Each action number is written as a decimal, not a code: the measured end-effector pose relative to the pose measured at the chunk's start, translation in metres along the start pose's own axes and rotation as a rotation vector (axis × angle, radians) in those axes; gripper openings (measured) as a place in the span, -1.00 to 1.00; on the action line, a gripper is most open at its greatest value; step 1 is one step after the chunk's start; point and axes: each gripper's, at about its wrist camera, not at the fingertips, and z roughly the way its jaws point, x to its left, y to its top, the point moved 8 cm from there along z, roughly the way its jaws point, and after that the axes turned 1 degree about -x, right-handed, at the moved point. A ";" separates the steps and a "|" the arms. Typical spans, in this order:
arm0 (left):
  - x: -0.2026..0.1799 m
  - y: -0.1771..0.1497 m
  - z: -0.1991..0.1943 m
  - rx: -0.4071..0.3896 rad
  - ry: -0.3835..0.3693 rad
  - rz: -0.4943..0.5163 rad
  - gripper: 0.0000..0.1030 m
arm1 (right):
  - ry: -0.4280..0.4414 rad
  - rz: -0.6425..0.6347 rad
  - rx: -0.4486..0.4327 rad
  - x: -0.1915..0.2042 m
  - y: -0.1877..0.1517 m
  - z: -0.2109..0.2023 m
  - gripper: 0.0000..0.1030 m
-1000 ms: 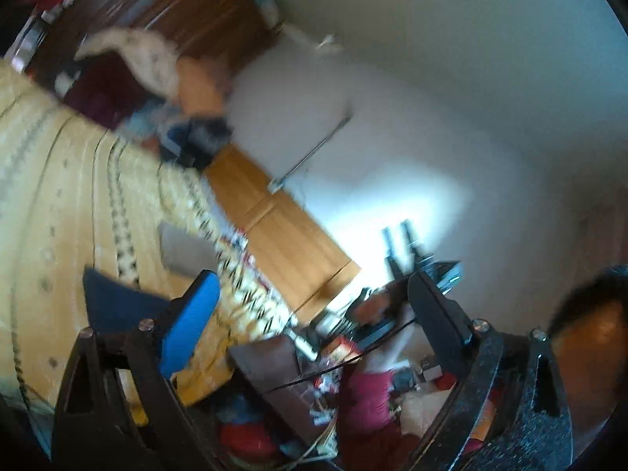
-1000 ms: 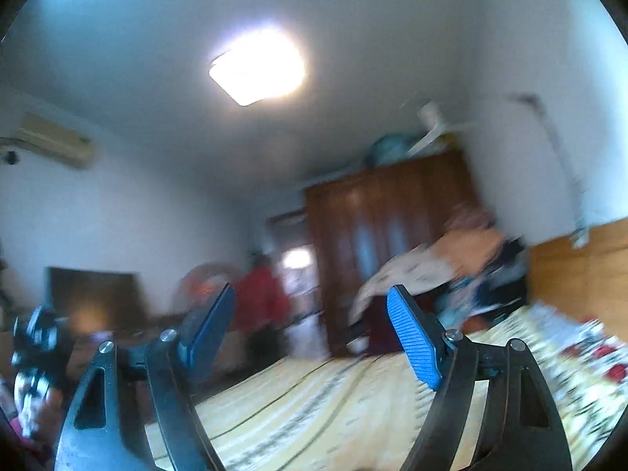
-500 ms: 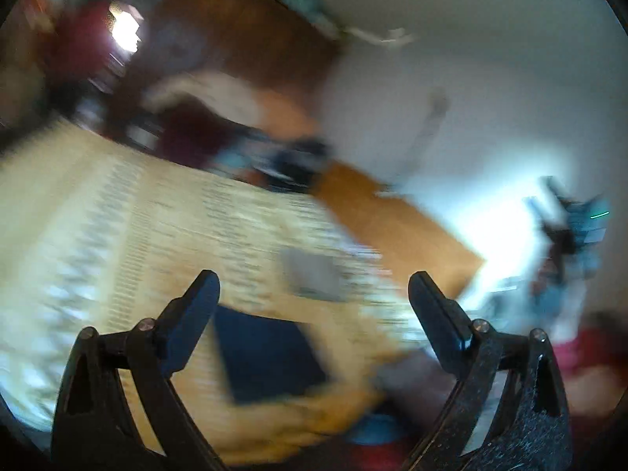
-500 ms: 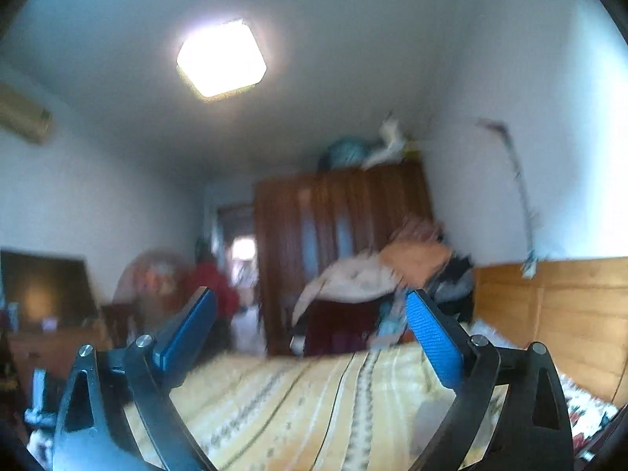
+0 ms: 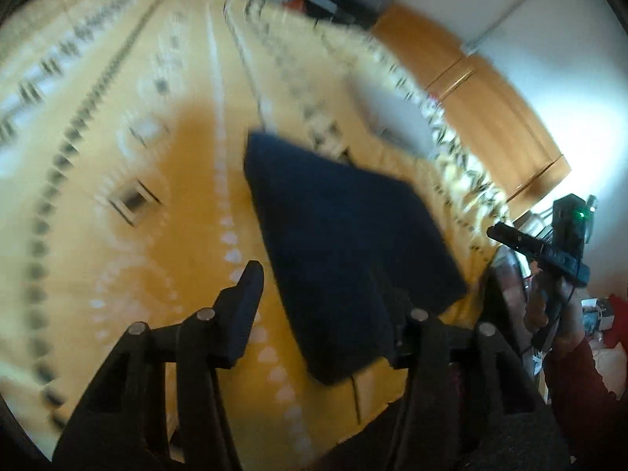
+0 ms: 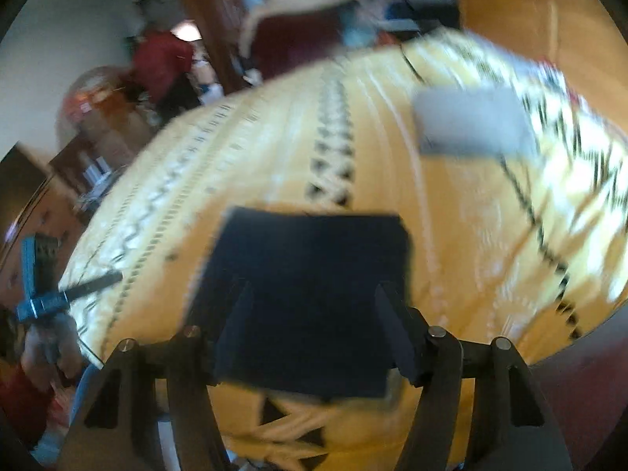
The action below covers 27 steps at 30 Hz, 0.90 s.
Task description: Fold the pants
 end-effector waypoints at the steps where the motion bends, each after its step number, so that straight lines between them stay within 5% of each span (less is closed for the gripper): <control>1: 0.001 -0.005 0.007 0.015 -0.006 -0.015 0.01 | 0.006 0.035 0.031 -0.016 0.000 0.017 0.36; 9: 0.003 -0.013 0.069 0.139 -0.069 -0.047 0.05 | 0.049 0.154 0.220 -0.096 -0.018 0.130 0.38; 21: 0.003 0.011 0.108 0.129 -0.136 -0.065 0.07 | 0.244 0.241 0.254 -0.102 -0.021 0.171 0.44; 24: -0.002 0.011 0.112 0.112 -0.125 -0.064 -0.21 | 0.262 0.264 0.240 -0.103 -0.022 0.180 0.42; 27: -0.019 0.014 0.096 0.076 -0.092 0.023 -0.46 | 0.250 0.249 0.200 -0.094 -0.022 0.172 -0.15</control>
